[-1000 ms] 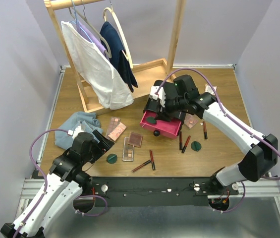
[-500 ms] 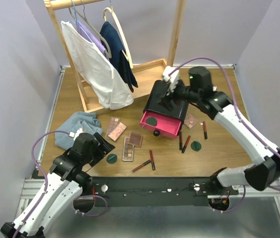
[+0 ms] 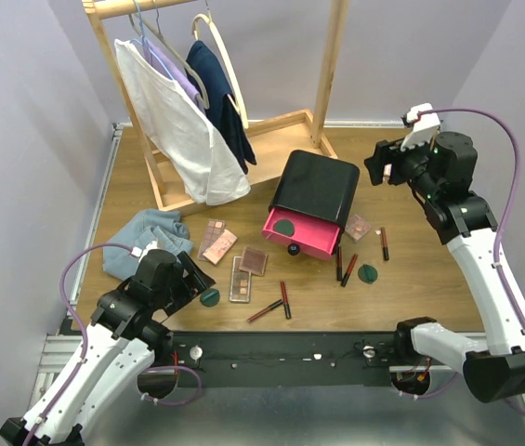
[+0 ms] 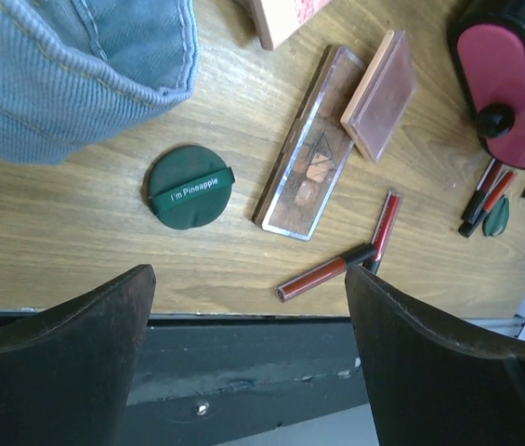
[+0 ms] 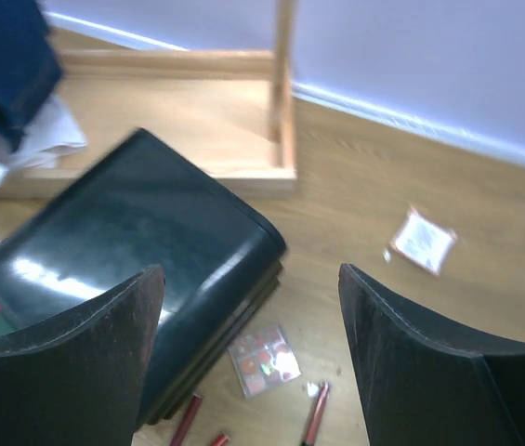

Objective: Organize the makeup
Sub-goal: Pick up the makeup tool from the center of the board.

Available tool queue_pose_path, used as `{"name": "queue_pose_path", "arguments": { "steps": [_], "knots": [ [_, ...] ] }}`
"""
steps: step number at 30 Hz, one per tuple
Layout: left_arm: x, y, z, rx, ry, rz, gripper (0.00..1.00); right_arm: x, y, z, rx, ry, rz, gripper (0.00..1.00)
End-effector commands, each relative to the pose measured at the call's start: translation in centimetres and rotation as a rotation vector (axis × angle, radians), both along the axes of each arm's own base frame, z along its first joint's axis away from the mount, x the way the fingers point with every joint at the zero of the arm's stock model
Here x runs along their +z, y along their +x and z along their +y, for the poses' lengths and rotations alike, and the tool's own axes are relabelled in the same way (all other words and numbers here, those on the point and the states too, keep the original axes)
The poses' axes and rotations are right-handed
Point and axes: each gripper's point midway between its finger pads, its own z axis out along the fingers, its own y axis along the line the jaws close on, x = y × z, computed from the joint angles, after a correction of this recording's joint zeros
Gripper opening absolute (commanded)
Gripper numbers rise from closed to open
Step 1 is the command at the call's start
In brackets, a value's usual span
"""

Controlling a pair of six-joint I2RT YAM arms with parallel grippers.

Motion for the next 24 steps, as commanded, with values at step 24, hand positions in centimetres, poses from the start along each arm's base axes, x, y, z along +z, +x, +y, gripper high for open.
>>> {"name": "queue_pose_path", "arguments": {
  "steps": [24],
  "knots": [
    [-1.1,-1.5,-0.3,-0.022,0.003,0.122,0.91,-9.9,-3.8,-4.1,0.053,0.135,0.417,0.86]
  ]
}}
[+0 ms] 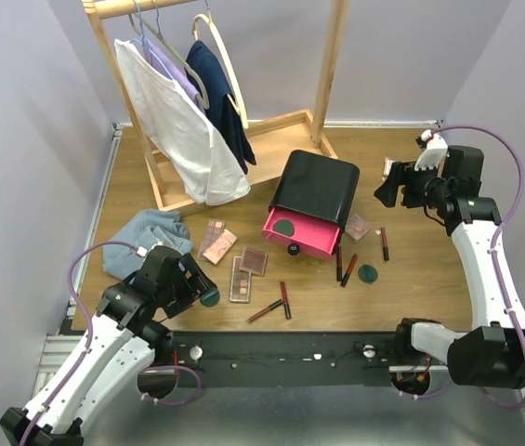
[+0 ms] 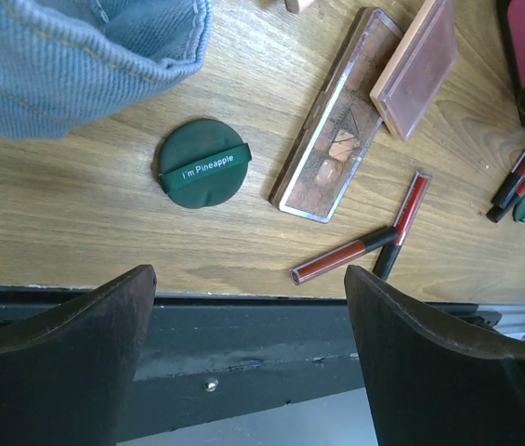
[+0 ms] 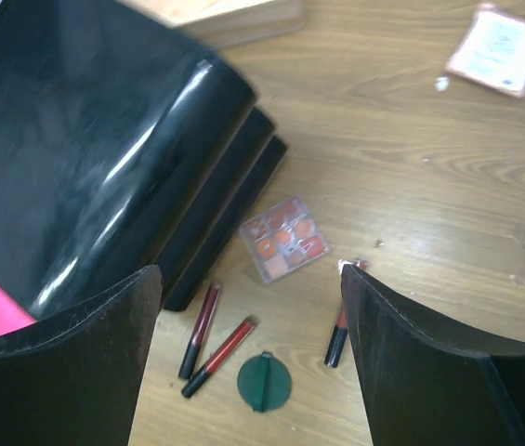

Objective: Organize the makeup
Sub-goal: Pick up the makeup tool from the center of the board.

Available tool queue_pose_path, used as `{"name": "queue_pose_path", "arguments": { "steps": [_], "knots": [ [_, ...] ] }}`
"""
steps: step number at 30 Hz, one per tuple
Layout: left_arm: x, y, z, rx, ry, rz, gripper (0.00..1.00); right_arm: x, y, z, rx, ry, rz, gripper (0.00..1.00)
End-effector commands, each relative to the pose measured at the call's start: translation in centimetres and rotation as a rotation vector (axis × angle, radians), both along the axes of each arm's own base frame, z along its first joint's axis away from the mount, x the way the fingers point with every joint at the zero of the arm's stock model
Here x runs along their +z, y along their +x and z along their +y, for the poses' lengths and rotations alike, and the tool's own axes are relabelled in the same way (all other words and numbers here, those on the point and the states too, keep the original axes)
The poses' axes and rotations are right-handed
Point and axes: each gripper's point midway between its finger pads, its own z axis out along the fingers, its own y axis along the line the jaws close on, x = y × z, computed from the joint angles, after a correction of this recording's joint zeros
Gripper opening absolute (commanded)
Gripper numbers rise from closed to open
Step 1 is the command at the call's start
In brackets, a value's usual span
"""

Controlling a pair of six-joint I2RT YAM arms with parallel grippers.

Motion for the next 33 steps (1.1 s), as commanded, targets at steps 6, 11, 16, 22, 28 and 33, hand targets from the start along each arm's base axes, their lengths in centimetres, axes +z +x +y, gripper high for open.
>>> {"name": "queue_pose_path", "arguments": {
  "steps": [6,11,16,22,28,33],
  "knots": [
    [0.0,-1.0,0.2,0.015,-0.016,0.033,0.9,0.9,-2.5,2.5,0.193,0.051,0.007,0.86],
    [0.3,-0.8,0.2,0.015,-0.01,0.037,0.9,0.9,-3.2,4.0,0.275,0.118,0.021,0.86],
    [0.3,-0.8,0.1,0.001,0.002,0.049,0.9,0.9,-3.9,4.8,0.324,0.145,0.034,0.86],
    [-0.3,-1.3,0.4,-0.011,0.038,0.081,0.88,1.0,-4.9,4.7,0.326,0.127,0.041,0.86],
    [-1.0,-1.6,0.5,-0.016,0.06,0.098,0.86,-0.7,-6.1,4.8,0.317,0.151,0.11,0.86],
    [-1.2,-1.8,0.1,-0.031,0.098,0.114,0.85,-1.3,-6.3,4.8,0.286,0.169,0.125,0.86]
  ]
}}
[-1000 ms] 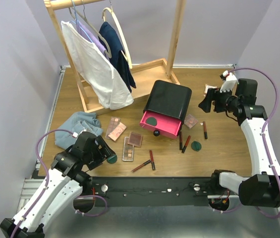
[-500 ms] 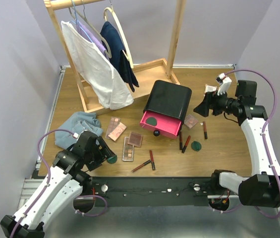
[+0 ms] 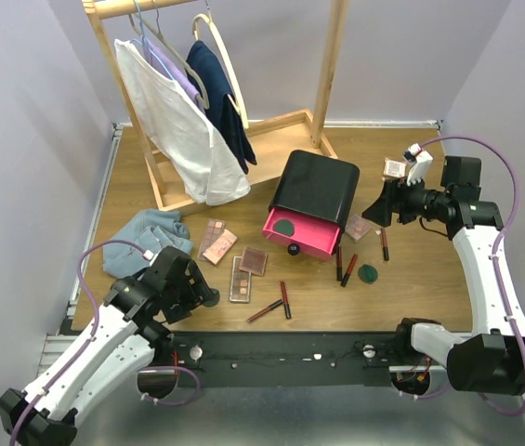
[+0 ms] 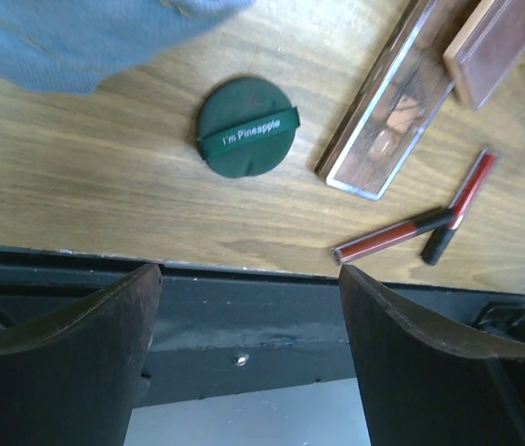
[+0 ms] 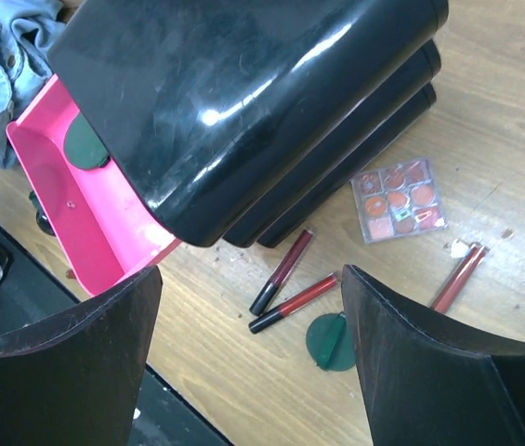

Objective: Organize the makeup
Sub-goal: Pick up the makeup tool from the center of the board.

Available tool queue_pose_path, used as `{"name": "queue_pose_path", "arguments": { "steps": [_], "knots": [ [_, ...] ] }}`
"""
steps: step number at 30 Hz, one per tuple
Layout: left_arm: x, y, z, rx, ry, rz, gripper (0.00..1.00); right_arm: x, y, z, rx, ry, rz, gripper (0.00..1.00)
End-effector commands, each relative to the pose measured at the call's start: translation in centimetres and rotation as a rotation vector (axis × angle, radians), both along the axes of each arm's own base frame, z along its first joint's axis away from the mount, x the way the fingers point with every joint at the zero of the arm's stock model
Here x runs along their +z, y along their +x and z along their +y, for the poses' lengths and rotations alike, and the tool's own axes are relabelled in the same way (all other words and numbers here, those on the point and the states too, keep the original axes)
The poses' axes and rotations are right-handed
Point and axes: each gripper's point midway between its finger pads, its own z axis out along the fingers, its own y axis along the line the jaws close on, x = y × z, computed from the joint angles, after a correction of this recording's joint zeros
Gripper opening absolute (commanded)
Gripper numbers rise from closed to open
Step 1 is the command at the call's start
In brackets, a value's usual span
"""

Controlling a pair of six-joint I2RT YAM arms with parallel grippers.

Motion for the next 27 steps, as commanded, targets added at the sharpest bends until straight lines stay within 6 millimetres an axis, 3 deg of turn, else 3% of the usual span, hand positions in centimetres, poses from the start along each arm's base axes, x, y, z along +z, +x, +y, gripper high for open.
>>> {"name": "queue_pose_path", "arguments": {
  "steps": [1,17,19,27],
  "knots": [
    [0.2,-0.1,-0.5,-0.024,0.043,0.0,0.86,-1.0,-1.3,0.3,-0.011,0.034,0.05,0.86],
    [-0.6,-0.4,-2.0,-0.101,0.23,0.046,0.78,-2.1,-1.6,0.1,-0.021,0.021,0.059,0.86],
    [-0.9,-0.5,-2.1,-0.104,0.246,0.057,0.74,-2.1,-1.5,0.1,-0.021,0.026,0.057,0.86],
    [-1.4,0.2,-2.8,-0.098,0.261,0.054,0.7,-2.2,-1.6,0.5,-0.001,0.044,0.065,0.86]
  ]
}}
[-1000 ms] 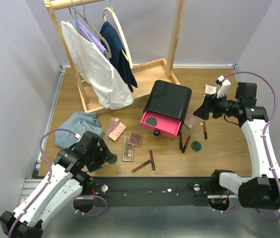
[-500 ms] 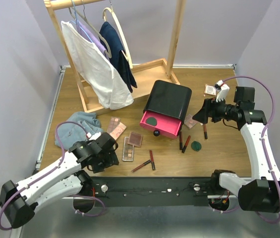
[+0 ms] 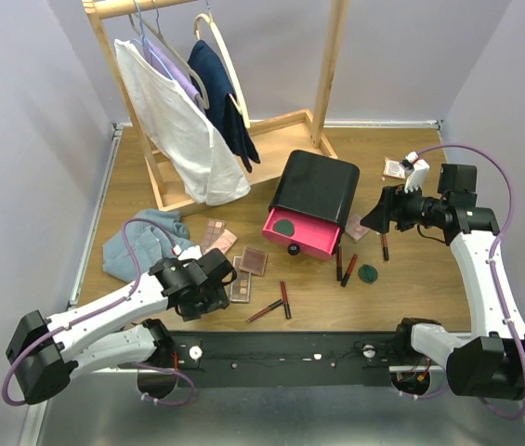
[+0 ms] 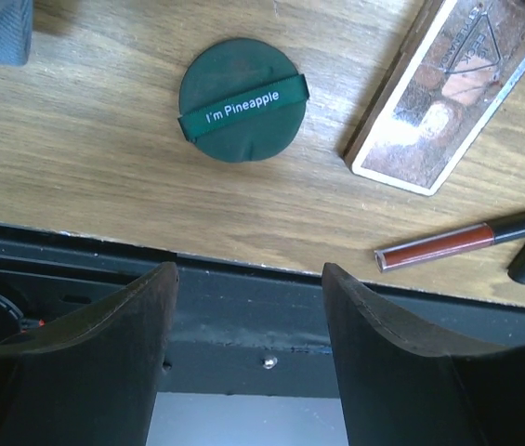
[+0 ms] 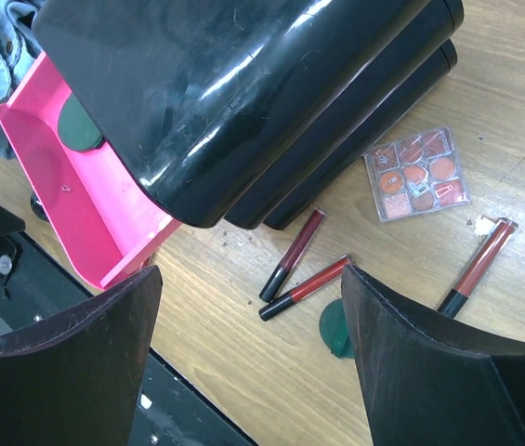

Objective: Organize the makeup
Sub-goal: Pick up the makeup tool from the center of the board.

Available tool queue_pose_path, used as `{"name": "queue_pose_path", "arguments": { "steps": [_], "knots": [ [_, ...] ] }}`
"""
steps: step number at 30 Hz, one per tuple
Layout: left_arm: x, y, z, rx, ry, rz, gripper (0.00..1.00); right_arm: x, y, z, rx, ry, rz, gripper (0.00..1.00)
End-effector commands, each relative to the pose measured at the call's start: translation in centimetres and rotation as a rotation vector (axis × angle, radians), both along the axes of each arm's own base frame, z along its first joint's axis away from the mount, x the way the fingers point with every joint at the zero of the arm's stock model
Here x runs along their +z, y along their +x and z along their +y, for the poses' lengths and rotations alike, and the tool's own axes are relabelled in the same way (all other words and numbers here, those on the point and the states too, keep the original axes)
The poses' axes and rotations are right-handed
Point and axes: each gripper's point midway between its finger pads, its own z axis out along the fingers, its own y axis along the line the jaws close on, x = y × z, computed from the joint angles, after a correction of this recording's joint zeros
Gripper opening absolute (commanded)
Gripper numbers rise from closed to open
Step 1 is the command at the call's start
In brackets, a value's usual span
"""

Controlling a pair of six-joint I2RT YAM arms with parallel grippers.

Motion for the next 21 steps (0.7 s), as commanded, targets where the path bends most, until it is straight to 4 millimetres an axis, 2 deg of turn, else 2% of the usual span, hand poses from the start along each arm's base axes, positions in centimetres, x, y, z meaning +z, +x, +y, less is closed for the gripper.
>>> {"name": "queue_pose_path", "arguments": {
  "steps": [1,6,14,18,21],
  "knots": [
    [0.4,1.5,-0.5,0.021,0.013,-0.052,0.7,-0.4,-0.3,0.3,0.012,0.028,0.01,0.85],
    [0.0,2.4,-1.0,0.01,0.055,-0.055,0.68,-0.3,-0.3,0.4,0.015,0.033,0.009,0.86],
    [-0.1,5.9,-1.1,-0.004,0.118,-0.084,0.6,-0.1,-0.4,0.3,0.01,0.027,-0.001,0.85],
    [-1.0,6.6,-0.9,-0.029,0.156,-0.05,0.56,0.1,-0.4,0.3,0.007,0.022,-0.006,0.86],
    [-2.0,6.4,-0.4,-0.041,0.193,-0.019,0.48,0.2,-0.5,0.2,0.006,0.021,-0.011,0.86]
  ]
}}
